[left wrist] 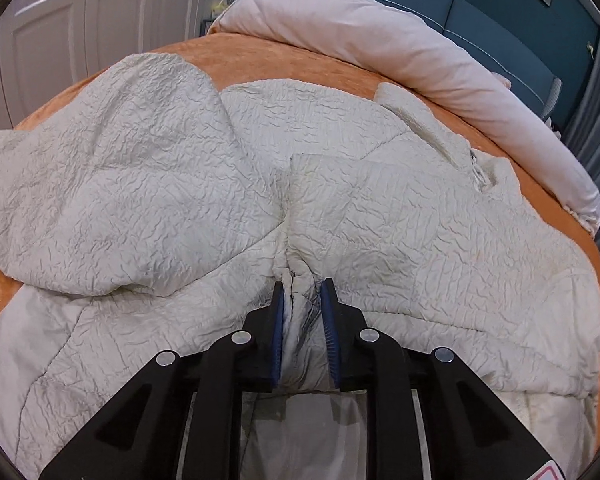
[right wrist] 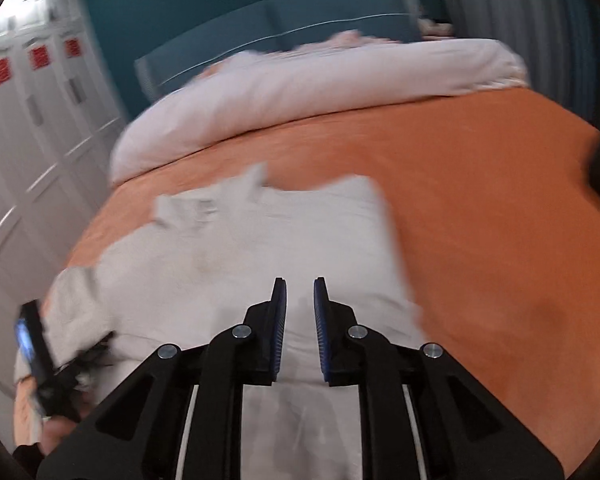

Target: Fold large clothes

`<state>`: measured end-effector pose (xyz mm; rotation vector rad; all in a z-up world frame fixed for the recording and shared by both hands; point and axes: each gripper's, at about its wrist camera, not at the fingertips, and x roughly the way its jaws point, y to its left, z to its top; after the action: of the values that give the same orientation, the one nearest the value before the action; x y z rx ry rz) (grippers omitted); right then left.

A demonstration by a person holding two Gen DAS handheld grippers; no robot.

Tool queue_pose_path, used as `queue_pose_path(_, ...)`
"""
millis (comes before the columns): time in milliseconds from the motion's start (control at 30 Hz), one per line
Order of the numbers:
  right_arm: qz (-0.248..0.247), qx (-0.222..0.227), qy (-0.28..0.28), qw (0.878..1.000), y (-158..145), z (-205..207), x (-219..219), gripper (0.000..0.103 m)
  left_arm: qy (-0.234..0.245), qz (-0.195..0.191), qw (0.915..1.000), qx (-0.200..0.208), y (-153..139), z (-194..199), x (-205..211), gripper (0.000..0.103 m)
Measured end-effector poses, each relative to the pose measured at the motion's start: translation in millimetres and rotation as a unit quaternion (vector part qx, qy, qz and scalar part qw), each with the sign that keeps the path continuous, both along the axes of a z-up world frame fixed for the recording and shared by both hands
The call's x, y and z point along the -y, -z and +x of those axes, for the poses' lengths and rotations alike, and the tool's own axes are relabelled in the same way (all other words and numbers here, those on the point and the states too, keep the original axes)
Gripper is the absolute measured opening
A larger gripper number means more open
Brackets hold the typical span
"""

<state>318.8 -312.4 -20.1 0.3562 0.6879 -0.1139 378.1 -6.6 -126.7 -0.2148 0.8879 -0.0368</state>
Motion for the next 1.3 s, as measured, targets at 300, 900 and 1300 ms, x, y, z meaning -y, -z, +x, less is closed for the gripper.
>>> queue_pose_path(300,0.044,-0.083,0.090,0.991,77.8,9.6,58.9,0.000,0.002,0.016,0.9998,0.007,2.8,2.3,5.6,0.021)
queue_pose_path(900,-0.077,-0.126,0.080,0.986,79.9,-0.7,32.6,0.003,-0.003,-0.047,0.9989,-0.005,-3.7,3.1,-12.4,0.025)
queue_pose_path(1300,-0.066,-0.083,-0.026,0.994,47.6,-106.7,-69.5,0.025,-0.299,-0.072,0.9513,0.016,-47.9,-83.2,-305.9,0.086)
